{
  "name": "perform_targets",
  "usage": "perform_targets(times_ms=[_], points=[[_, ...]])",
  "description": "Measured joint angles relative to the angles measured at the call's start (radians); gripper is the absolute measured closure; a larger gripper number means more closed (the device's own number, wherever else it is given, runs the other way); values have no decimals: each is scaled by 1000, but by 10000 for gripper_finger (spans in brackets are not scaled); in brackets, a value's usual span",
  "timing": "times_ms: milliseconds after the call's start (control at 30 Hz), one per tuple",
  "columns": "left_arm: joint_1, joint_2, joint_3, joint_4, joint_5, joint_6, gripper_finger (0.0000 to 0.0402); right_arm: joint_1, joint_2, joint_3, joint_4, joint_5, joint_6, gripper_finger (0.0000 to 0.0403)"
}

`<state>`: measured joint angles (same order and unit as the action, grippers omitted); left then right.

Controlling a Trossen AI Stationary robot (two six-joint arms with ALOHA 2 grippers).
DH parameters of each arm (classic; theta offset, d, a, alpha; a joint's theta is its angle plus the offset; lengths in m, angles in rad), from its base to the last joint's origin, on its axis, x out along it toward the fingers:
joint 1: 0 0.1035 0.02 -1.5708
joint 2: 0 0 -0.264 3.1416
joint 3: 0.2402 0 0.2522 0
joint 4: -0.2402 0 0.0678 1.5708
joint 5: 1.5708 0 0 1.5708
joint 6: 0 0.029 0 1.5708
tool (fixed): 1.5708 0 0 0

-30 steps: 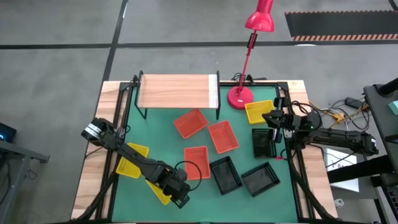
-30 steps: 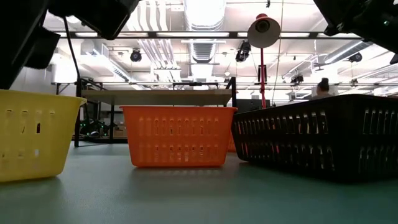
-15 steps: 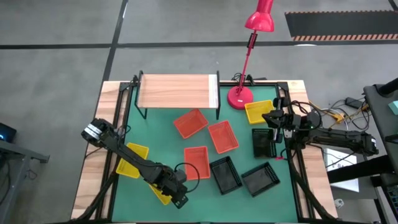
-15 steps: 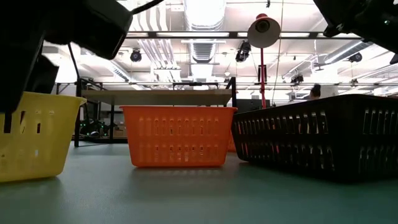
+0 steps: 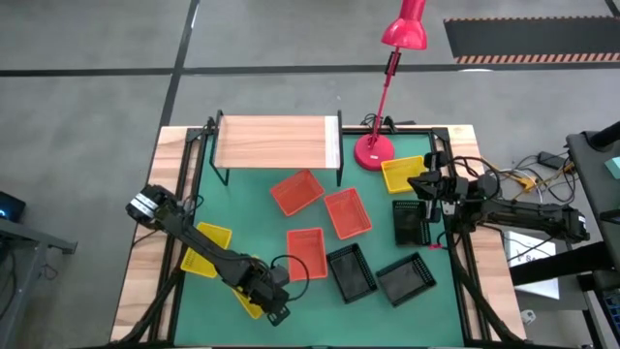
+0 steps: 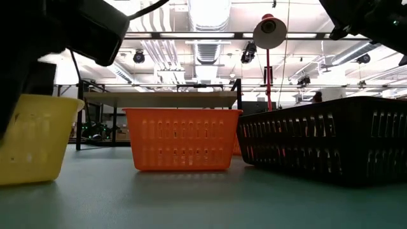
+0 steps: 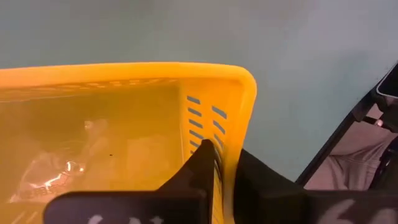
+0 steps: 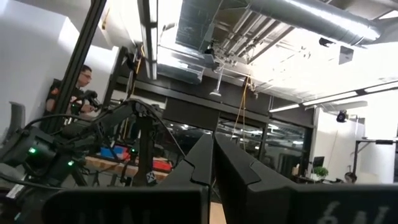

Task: Stack baskets on shelf by color
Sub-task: Put the bottom right yellow bin on the shelf

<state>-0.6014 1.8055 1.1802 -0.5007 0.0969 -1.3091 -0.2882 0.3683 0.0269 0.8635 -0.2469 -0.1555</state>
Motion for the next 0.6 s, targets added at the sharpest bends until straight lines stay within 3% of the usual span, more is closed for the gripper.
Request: perform_targets(times_ms=[200,333,467,600], points=[[-1,-48,81,-176,101,67,400,0,0,0,-10,0,1,394],[-5,-80,215,-315,109,236,400,0,0,0,-22,0,-2,394],[2,-89,389,-516,3,467,400,0,0,0,-22,0,-4,394],[31,-90,551,-739,-191,692,400,0,1,0,-22,1,-20,394]])
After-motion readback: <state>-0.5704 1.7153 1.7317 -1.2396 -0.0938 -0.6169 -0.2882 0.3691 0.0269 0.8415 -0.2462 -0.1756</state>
